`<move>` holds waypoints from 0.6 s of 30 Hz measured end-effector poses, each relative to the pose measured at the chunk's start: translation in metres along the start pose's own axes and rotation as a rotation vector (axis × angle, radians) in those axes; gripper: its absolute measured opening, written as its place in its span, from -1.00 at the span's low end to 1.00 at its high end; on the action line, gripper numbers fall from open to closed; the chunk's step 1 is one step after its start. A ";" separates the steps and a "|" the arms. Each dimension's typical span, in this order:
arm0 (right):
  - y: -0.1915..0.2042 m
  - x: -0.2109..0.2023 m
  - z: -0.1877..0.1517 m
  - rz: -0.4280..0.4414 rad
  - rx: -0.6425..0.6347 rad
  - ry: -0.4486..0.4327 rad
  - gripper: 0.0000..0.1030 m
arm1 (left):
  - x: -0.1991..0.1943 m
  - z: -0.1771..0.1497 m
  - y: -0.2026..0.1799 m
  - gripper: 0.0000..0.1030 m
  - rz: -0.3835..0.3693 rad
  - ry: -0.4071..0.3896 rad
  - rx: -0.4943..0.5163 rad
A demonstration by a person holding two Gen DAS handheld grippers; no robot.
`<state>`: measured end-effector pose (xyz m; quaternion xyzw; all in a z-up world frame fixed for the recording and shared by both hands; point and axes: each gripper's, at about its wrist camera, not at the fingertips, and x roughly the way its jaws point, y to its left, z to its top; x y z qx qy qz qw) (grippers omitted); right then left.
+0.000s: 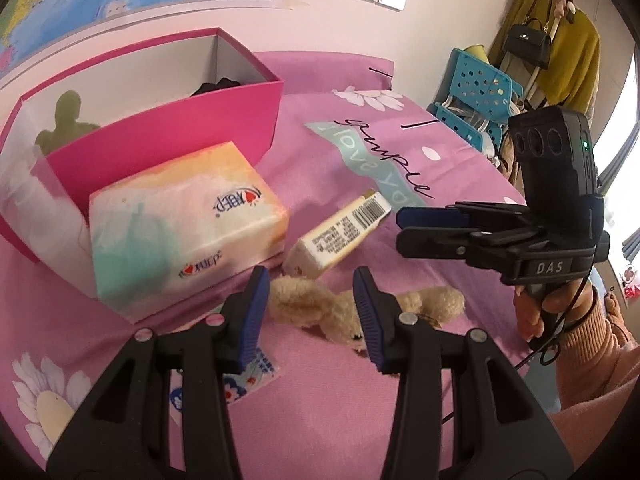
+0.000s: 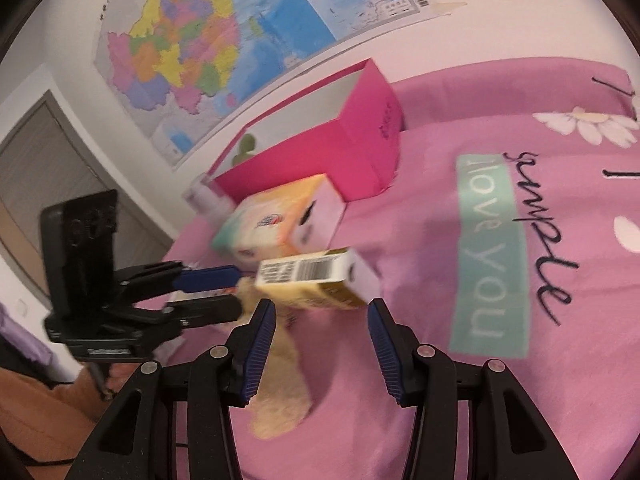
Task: Organize soft objects
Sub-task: 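Move the right gripper to the cream small box and grasp it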
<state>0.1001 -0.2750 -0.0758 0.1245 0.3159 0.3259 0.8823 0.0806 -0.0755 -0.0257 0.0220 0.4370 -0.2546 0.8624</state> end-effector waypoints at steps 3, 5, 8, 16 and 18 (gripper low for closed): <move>0.000 0.007 0.002 -0.018 -0.016 -0.005 -0.04 | 0.007 0.003 -0.004 -0.15 0.010 0.008 0.018; 0.001 0.010 0.005 -0.021 -0.036 -0.012 -0.04 | 0.012 0.004 -0.006 -0.24 0.017 0.025 0.021; 0.001 0.015 0.007 -0.021 -0.050 -0.020 -0.04 | 0.017 0.004 -0.005 -0.33 0.013 0.037 0.014; -0.002 0.026 0.010 0.006 -0.058 -0.004 -0.32 | 0.022 0.006 0.000 -0.50 -0.011 0.059 -0.014; -0.001 0.024 0.009 0.003 -0.058 -0.007 -0.38 | 0.019 0.006 0.000 -0.50 -0.024 0.055 -0.016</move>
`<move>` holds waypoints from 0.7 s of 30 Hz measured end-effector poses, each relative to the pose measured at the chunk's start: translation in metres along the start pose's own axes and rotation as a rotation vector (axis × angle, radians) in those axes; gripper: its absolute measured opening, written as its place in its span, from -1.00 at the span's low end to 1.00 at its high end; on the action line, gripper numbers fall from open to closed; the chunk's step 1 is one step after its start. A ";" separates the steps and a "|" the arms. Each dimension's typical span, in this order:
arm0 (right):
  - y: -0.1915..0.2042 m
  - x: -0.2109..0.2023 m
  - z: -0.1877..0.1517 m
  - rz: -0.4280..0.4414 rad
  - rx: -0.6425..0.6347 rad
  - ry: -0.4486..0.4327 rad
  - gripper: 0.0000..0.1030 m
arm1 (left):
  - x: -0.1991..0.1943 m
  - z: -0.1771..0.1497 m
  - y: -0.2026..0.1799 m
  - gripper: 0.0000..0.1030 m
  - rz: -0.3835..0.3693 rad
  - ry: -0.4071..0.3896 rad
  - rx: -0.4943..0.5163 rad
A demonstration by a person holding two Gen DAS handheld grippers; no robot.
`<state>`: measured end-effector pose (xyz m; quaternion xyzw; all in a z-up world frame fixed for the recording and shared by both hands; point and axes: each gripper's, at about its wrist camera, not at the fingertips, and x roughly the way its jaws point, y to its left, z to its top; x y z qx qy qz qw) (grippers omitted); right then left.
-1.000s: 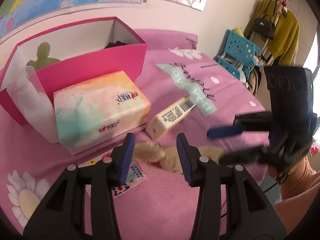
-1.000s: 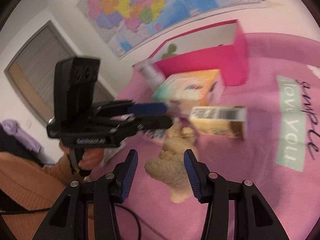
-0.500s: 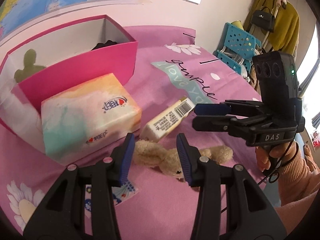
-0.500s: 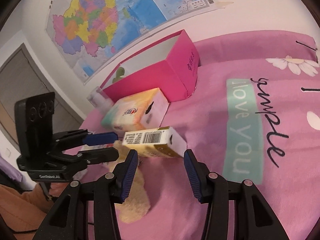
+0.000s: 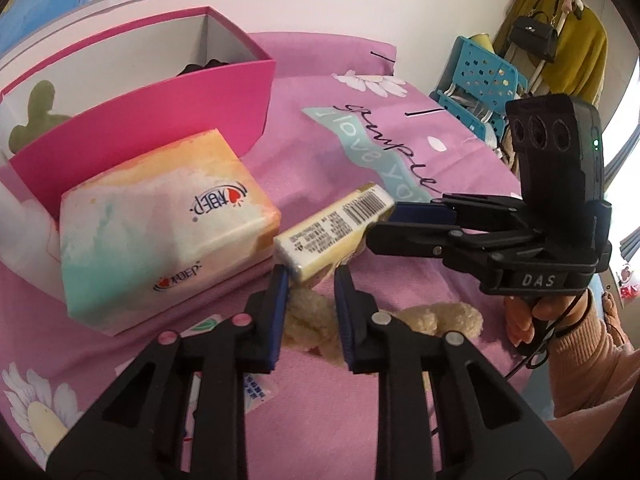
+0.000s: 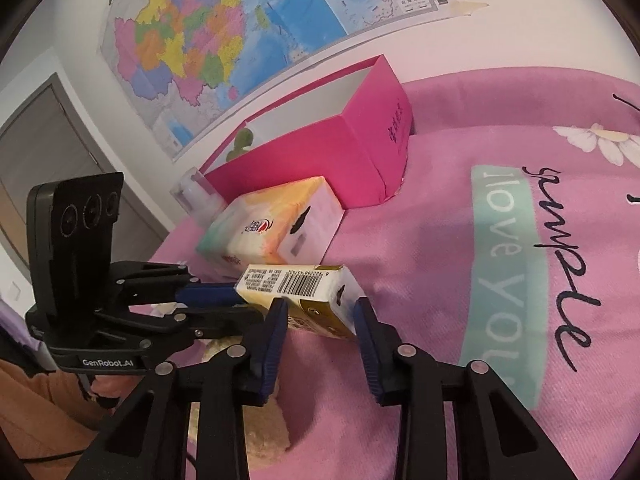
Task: Organize soft objects
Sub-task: 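Move the right gripper to the cream small box and grasp it, then carry the cream box into the pink box and open the right gripper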
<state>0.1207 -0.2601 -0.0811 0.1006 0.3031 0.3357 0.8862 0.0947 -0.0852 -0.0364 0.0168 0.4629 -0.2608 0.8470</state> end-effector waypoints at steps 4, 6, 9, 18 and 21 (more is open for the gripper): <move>0.001 -0.006 0.003 0.004 0.008 -0.008 -0.41 | -0.011 0.003 -0.003 -0.50 -0.004 -0.025 0.005; 0.006 -0.011 0.005 0.000 -0.005 -0.012 -0.41 | -0.018 0.005 -0.003 -0.50 -0.005 -0.044 0.007; 0.017 -0.020 0.013 -0.003 -0.040 -0.026 -0.41 | -0.033 0.011 -0.003 -0.50 -0.008 -0.083 0.008; 0.050 -0.033 0.048 0.006 -0.138 -0.077 -0.41 | -0.071 0.041 0.012 -0.50 0.027 -0.189 -0.018; 0.058 -0.032 0.064 0.015 -0.162 -0.099 -0.41 | -0.078 0.052 0.018 -0.50 0.052 -0.214 -0.020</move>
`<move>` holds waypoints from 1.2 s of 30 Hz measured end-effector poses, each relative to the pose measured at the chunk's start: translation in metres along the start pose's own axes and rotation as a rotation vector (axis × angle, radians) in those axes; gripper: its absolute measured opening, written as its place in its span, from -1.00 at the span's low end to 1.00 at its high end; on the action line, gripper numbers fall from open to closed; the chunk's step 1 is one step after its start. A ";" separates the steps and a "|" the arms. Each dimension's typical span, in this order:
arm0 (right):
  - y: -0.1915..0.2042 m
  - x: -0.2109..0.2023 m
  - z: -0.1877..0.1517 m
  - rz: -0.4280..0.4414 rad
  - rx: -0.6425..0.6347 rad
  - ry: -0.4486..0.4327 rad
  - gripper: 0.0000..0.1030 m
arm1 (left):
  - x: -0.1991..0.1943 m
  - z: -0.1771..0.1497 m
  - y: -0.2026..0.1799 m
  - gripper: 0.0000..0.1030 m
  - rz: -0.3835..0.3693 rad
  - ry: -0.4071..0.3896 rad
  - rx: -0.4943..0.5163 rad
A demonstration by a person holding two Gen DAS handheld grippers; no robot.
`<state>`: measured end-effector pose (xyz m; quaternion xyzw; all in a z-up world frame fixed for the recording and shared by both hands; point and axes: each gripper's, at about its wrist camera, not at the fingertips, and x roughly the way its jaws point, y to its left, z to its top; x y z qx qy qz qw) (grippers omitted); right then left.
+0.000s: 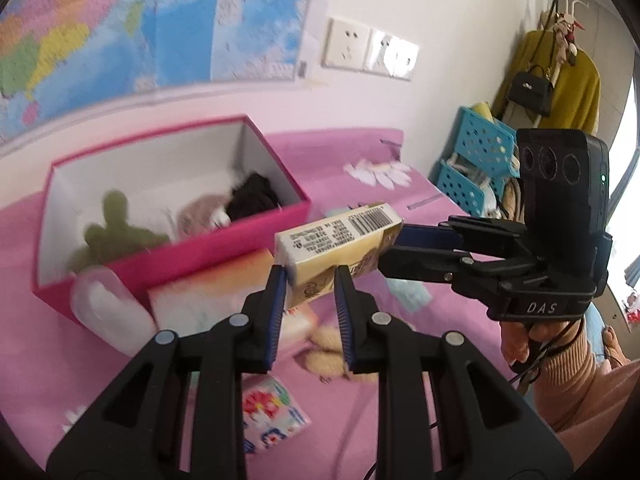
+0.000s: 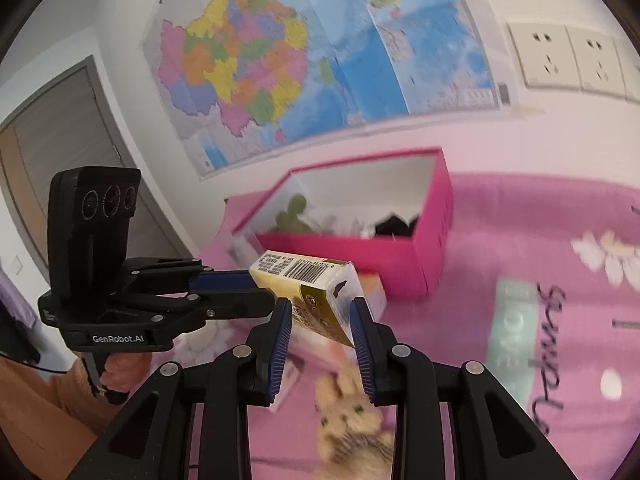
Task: Organize soft objects
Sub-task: 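Carry the cream box into the pink box and open the right gripper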
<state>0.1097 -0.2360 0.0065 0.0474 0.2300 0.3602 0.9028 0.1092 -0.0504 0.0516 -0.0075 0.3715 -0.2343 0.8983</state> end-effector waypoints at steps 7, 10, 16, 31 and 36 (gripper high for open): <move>0.001 0.014 0.036 0.017 -0.020 -0.044 -0.41 | 0.003 0.034 0.020 -0.50 0.073 -0.035 -0.025; -0.004 0.026 0.051 0.031 -0.006 -0.041 -0.41 | 0.010 0.043 0.028 -0.50 0.106 -0.031 -0.033; -0.016 0.065 0.071 0.031 0.029 0.005 -0.41 | 0.033 0.057 0.053 -0.50 0.190 0.020 -0.068; -0.026 0.141 0.089 -0.019 0.097 0.105 -0.02 | 0.064 0.067 0.105 -0.44 0.346 0.110 -0.199; -0.025 0.136 0.088 -0.030 0.082 0.091 0.06 | 0.053 0.060 0.102 -0.42 0.335 0.080 -0.184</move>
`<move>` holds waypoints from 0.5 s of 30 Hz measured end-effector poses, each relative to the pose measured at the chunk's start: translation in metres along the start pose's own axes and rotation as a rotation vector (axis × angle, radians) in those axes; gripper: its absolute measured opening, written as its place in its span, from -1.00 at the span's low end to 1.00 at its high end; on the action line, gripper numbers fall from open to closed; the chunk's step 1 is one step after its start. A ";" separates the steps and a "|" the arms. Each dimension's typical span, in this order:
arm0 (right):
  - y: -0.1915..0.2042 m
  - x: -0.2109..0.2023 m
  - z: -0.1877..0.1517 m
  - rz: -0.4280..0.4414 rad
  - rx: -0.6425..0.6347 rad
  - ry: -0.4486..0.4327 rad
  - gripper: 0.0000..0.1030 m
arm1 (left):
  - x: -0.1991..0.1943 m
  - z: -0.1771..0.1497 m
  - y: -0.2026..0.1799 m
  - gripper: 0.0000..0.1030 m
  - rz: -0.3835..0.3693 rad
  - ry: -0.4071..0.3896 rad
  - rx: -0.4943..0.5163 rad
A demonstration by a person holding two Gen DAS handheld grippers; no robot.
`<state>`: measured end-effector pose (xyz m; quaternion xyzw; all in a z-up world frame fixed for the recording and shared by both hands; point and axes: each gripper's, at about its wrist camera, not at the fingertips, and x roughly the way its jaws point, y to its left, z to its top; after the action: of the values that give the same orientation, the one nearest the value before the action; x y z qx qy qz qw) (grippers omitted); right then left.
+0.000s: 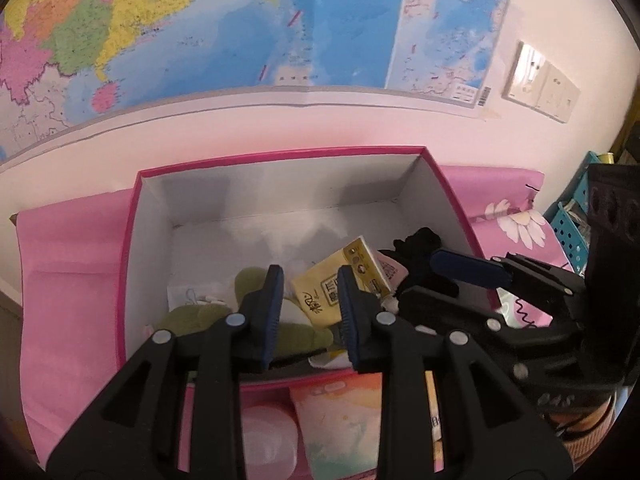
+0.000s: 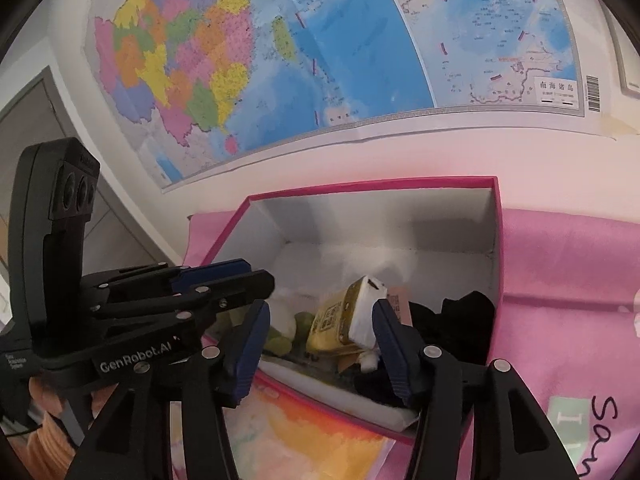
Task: Organize soft objects
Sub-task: 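Carry the cream box into the pink box and open the right gripper, then move the right gripper to the beige plush bunny and grasp it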
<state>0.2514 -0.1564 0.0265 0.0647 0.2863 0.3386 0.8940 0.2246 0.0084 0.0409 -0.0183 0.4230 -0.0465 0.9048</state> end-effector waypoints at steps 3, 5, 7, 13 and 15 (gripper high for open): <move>-0.003 -0.004 -0.004 0.001 0.008 0.004 0.07 | -0.011 -0.007 -0.004 -0.40 -0.024 -0.031 0.026; -0.004 -0.010 -0.009 0.008 0.014 0.002 0.07 | -0.024 -0.013 -0.008 -0.39 -0.053 -0.062 0.047; -0.003 -0.016 -0.012 0.017 0.010 -0.003 0.07 | -0.037 -0.019 -0.011 -0.23 -0.086 -0.090 0.065; 0.008 -0.051 -0.026 0.059 -0.022 -0.049 0.08 | -0.076 -0.041 -0.022 -0.16 -0.165 -0.172 0.115; 0.011 -0.064 -0.033 0.067 -0.034 -0.060 0.09 | -0.083 -0.051 -0.024 -0.16 -0.186 -0.176 0.120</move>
<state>0.1885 -0.1915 0.0326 0.0692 0.2515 0.3711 0.8912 0.1312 -0.0068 0.0734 -0.0072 0.3352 -0.1536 0.9295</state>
